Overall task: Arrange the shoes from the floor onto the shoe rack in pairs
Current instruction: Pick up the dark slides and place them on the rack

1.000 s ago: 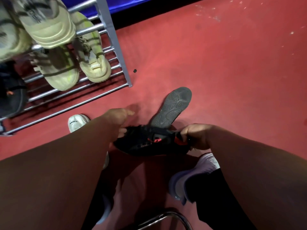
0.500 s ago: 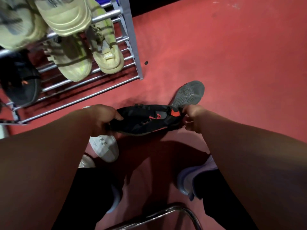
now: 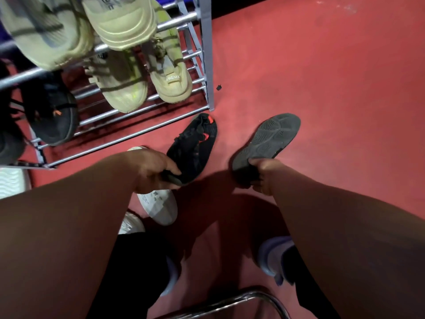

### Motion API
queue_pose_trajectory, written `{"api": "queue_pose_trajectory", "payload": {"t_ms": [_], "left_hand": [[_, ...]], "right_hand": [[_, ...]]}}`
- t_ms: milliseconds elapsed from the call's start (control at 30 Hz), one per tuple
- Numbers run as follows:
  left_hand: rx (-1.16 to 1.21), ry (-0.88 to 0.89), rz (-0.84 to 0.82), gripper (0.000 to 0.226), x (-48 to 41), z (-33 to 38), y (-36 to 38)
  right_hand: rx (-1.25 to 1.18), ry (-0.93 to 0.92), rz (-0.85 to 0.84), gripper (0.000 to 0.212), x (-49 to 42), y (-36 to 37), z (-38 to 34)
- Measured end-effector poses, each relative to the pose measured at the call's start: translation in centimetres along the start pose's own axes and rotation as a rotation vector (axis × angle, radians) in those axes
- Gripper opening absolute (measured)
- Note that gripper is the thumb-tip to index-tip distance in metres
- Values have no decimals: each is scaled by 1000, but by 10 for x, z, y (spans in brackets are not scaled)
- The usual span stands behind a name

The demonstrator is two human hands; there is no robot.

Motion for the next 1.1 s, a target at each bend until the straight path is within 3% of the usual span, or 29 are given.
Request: {"api": "queue_pose_trajectory", "payload": {"t_ms": [167, 300, 367, 400, 467, 567, 700, 900, 1100], "left_hand": [[-28, -23, -64, 26, -5, -5, 28], [-45, -41, -117, 25, -5, -3, 38], [-54, -43, -118, 24, -5, -2, 40], [-55, -42, -117, 24, -5, -2, 40], [-56, -44, -114, 26, -5, -2, 40], [-48, -39, -105, 27, -6, -2, 37], [-19, -47, -106, 28, -6, -4, 34], [-26, -62, -78, 32, -8, -8, 38], [-4, -51, -88, 37, -9, -8, 44]], "right_hand": [[33, -69, 62, 38, 2, 5, -15], [550, -415, 316, 50, 19, -5, -47], [793, -579, 214, 35, 34, 9, -53], [843, -618, 156, 38, 38, 15, -50], [786, -587, 141, 45, 31, 10, -44], [574, -353, 199, 35, 15, -11, -28], [432, -159, 103, 31, 14, -5, 0], [89, 6, -42, 9, 7, 32, 13], [-28, 99, -125, 26, -4, 46, 22]]}}
Point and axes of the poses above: each hand's wrist, its own x-axis away from the middle knuckle, its own y-axis out of the palm, z = x × y, the point moved 7 cm from there along -x, towards the middle knuckle, and after that the axes turned 2 degrees about -z, right-handed, at the moved point
